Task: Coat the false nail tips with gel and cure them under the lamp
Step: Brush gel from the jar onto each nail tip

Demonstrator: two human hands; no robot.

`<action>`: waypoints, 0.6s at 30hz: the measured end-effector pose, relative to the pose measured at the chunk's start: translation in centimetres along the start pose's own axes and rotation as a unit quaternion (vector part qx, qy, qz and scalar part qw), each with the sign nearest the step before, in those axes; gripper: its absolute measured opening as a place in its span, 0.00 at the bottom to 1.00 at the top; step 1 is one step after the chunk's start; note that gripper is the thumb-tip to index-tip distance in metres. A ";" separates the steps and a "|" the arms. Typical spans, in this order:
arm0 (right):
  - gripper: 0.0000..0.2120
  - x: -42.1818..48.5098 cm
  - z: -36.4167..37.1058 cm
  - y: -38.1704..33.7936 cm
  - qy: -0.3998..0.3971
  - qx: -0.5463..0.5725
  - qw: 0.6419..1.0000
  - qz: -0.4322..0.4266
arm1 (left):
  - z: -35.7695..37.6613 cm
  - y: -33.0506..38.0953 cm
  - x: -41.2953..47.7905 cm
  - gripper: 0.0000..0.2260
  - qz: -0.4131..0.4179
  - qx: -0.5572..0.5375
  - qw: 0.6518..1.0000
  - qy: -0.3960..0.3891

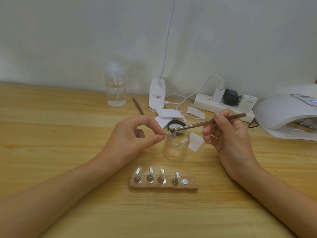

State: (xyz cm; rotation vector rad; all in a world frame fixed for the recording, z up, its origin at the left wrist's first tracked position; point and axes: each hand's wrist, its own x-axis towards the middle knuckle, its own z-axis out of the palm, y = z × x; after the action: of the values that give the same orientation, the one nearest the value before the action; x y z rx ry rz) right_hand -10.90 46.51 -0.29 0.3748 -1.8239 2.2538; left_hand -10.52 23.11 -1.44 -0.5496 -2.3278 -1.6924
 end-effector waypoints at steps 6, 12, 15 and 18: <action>0.08 0.0 0.0 0.0 0.015 -0.012 1.000 0.004 | 0.0 0.0 0.0 0.05 0.004 0.005 1.000 0.008; 0.08 0.0 0.1 0.1 -0.004 -0.020 1.000 0.011 | 0.0 0.0 0.1 0.05 0.012 0.005 1.000 0.007; 0.08 0.1 0.0 0.1 0.012 -0.015 1.000 0.010 | 0.1 0.0 0.0 0.05 0.019 0.009 1.000 0.008; 0.08 0.0 0.1 0.1 -0.009 -0.006 1.000 -0.002 | 0.1 0.1 0.0 0.05 0.021 0.010 1.000 0.007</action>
State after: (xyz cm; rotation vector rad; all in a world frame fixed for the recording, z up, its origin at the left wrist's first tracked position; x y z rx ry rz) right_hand -10.95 46.44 -0.33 0.3991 -1.8427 2.2433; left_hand -10.45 23.24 -1.37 -0.5780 -2.3032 -1.6483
